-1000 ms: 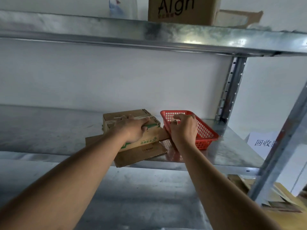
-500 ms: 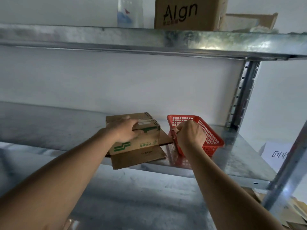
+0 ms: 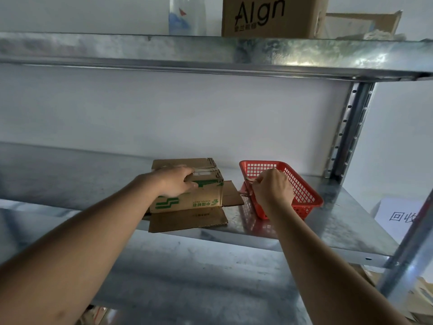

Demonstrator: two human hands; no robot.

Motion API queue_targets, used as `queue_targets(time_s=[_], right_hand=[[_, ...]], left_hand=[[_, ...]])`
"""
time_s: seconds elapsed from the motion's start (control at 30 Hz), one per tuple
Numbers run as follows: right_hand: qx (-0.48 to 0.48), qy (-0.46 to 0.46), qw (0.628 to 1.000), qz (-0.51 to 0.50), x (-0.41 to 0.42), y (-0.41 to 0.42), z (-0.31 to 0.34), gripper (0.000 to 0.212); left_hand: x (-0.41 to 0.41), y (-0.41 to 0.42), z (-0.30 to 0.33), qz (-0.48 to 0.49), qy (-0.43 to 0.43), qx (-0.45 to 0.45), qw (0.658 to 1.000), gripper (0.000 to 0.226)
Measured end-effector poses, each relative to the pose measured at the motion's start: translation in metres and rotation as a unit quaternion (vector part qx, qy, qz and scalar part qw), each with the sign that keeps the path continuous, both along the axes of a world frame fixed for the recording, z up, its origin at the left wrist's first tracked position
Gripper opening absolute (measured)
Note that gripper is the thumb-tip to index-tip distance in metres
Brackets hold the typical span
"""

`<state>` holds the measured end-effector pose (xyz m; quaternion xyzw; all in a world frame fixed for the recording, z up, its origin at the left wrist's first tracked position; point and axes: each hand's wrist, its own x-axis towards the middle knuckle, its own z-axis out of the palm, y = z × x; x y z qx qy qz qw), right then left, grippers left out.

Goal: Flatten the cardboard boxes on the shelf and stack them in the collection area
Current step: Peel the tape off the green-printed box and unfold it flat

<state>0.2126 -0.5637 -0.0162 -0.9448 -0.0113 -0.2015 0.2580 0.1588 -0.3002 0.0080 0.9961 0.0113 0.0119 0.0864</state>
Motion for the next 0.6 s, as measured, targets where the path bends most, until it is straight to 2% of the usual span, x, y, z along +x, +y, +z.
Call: queue_targets(time_s=[0.17,0.27,0.33,0.4,0.6], right_hand=[[0.030,-0.025,0.999,-0.031,0.002,-0.003,-0.002,0.006],[0.046,-0.051,0.997,-0.017,0.001,-0.005,-0.005,0.014],[0.046,-0.040,0.998,-0.008,0.003,-0.005,-0.006,0.014],[0.034,-0.027,0.999,-0.003,0.006,-0.004,-0.006,0.024],[0.036,-0.068,0.997,0.030,0.012,0.000,-0.003,0.025]], left_hand=[[0.006,-0.002,0.000,0.002,0.001,0.010,1.000,0.069],[0.010,-0.003,-0.002,0.002,-0.001,0.008,1.000,0.069],[0.012,-0.003,-0.002,0.003,-0.001,0.005,1.000,0.069],[0.014,-0.003,-0.002,0.002,0.005,-0.002,1.000,0.068],[0.017,-0.004,0.004,0.009,0.035,-0.004,0.999,0.067]])
